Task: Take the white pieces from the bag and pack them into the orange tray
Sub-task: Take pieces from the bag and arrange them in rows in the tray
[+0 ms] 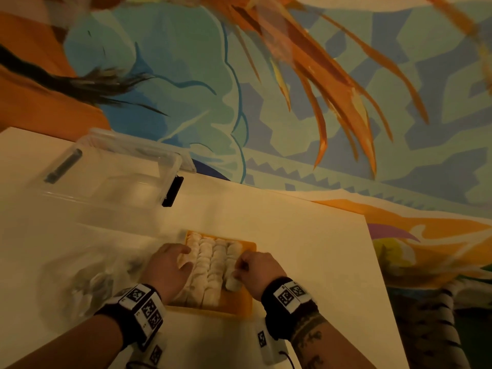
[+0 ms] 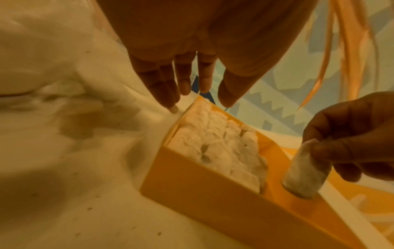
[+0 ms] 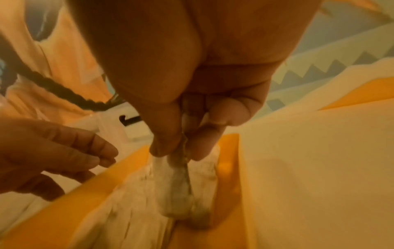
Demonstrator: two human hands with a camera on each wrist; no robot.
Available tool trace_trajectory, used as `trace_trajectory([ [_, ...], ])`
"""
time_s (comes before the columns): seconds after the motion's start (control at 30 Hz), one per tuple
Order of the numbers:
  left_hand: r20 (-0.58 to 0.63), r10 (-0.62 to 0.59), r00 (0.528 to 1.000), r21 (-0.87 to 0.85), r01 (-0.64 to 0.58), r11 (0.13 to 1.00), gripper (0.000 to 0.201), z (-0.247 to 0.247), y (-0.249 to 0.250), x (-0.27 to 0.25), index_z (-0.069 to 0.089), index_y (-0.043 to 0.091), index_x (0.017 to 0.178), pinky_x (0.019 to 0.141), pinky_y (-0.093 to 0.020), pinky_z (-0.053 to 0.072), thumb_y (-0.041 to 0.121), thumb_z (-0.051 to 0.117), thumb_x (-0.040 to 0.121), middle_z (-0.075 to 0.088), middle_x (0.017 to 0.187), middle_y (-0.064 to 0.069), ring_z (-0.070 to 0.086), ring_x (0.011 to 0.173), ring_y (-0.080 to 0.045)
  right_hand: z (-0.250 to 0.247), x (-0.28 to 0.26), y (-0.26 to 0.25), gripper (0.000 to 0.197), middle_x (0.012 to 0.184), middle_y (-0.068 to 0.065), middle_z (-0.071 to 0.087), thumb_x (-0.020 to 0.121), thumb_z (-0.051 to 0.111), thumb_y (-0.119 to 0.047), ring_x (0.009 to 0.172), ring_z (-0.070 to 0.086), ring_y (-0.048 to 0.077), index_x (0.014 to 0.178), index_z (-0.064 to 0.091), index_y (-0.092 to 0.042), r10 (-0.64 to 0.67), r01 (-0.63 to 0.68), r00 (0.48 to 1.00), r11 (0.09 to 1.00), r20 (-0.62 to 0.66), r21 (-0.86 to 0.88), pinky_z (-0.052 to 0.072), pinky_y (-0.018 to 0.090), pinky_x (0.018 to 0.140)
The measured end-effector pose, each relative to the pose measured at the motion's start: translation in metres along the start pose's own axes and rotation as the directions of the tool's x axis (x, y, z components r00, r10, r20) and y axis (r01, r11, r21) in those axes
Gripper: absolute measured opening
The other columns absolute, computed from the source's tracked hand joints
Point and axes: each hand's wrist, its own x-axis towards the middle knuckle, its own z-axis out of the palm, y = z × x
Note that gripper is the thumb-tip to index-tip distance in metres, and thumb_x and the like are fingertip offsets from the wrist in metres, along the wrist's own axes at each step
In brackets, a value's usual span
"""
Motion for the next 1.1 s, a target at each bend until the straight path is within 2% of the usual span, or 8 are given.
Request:
trace_trajectory([
  [0.13, 0.150, -0.125, 0.981, 0.176, 0.098, 0.980, 0.058, 0.007, -0.023, 0.006, 0.041, 0.024, 0.142, 0.099, -0.031, 0.045, 0.035, 0.063, 0.089, 0.048, 0.142, -0.003, 0.054, 0.123, -0.023, 0.021, 0.013, 0.000, 0.014, 0.109, 0.002, 0.066, 0.090, 0.062, -0.027, 0.094, 0.062, 0.021, 0.103, 0.067, -0.023, 0.050, -0.037, 0.991, 0.994, 0.126, -0.100, 0.053, 0.031, 0.080],
  [0.23, 0.235, -0.161, 0.958, 0.213, 0.111, 0.971, 0.057, 0.012, -0.033, 0.007, 0.036, 0.025, 0.145, 0.099, -0.031, 0.047, 0.030, 0.056, 0.092, 0.058, 0.136, -0.002, 0.058, 0.120, -0.022, 0.033, 0.023, 0.001, 0.018, 0.111, 0.006, 0.066, 0.090, 0.062, -0.026, 0.099, 0.063, 0.026, 0.106, 0.066, -0.020, 0.100, -0.073, 0.982, 0.983, 0.162, -0.167, 0.054, 0.034, 0.084],
  [0.37, 0.266, -0.132, 0.955, 0.218, 0.073, 0.973, 0.050, 0.012, -0.040, 0.006, 0.038, 0.034, 0.143, 0.095, -0.034, 0.052, 0.031, 0.047, 0.094, 0.063, 0.131, -0.002, 0.062, 0.114, -0.023, 0.043, 0.038, 0.003, 0.020, 0.113, 0.007, 0.066, 0.090, 0.056, -0.022, 0.101, 0.064, 0.028, 0.108, 0.062, -0.017, 0.139, -0.110, 0.982, 0.971, 0.128, -0.212, 0.055, 0.038, 0.087],
  [0.5, 0.286, -0.113, 0.951, 0.207, 0.054, 0.977, 0.051, 0.010, -0.043, 0.005, 0.037, 0.044, 0.142, 0.077, -0.036, 0.060, 0.033, 0.045, 0.093, 0.066, 0.120, -0.002, 0.067, 0.093, -0.024, 0.051, 0.044, 0.007, 0.016, 0.113, 0.007, 0.066, 0.091, 0.057, -0.025, 0.100, 0.063, 0.028, 0.107, 0.059, -0.022, 0.138, -0.114, 0.986, 0.969, 0.096, -0.218, 0.052, 0.035, 0.081],
  [0.7, 0.305, -0.117, 0.945, 0.255, 0.037, 0.966, 0.055, 0.010, -0.044, 0.006, 0.027, 0.039, 0.149, 0.083, -0.037, 0.058, 0.033, 0.043, 0.097, 0.062, 0.128, -0.006, 0.064, 0.105, -0.026, 0.052, 0.039, 0.014, 0.043, 0.126, 0.005, 0.061, 0.089, 0.062, -0.030, 0.111, 0.061, 0.028, 0.130, 0.049, -0.029, 0.144, -0.141, 0.989, 0.981, 0.016, -0.132, 0.052, 0.036, 0.089],
  [0.83, 0.305, -0.119, 0.945, 0.235, 0.047, 0.971, 0.058, 0.011, -0.045, 0.005, 0.021, 0.038, 0.153, 0.087, -0.039, 0.058, 0.033, 0.042, 0.099, 0.059, 0.134, -0.007, 0.064, 0.106, -0.026, 0.049, 0.021, 0.011, 0.029, 0.125, 0.002, 0.059, 0.091, 0.060, -0.022, 0.109, 0.061, 0.023, 0.121, 0.056, -0.024, 0.089, -0.093, 0.995, 0.991, -0.049, -0.097, 0.049, 0.031, 0.089],
  [0.93, 0.307, -0.123, 0.944, 0.234, 0.050, 0.971, 0.060, 0.011, -0.045, 0.005, 0.019, 0.037, 0.154, 0.087, -0.038, 0.058, 0.035, 0.043, 0.099, 0.059, 0.134, -0.007, 0.064, 0.105, -0.026, 0.056, -0.002, 0.003, 0.022, 0.116, 0.001, 0.063, 0.091, 0.055, -0.034, 0.103, 0.061, 0.021, 0.110, 0.064, -0.026, 0.017, -0.013, 0.999, 0.994, 0.043, -0.104, 0.052, 0.033, 0.088],
  [1.1, 0.362, -0.101, 0.927, 0.223, 0.019, 0.975, 0.061, 0.000, -0.039, 0.005, 0.018, 0.034, 0.155, 0.093, -0.038, 0.054, 0.039, 0.042, 0.099, 0.057, 0.137, -0.007, 0.061, 0.113, -0.026, 0.082, -0.022, 0.000, 0.034, 0.129, -0.003, 0.059, 0.092, 0.050, -0.047, 0.118, 0.056, 0.022, 0.123, 0.059, -0.036, -0.078, 0.140, 0.957, 0.968, 0.279, -0.210, 0.045, 0.033, 0.099],
])
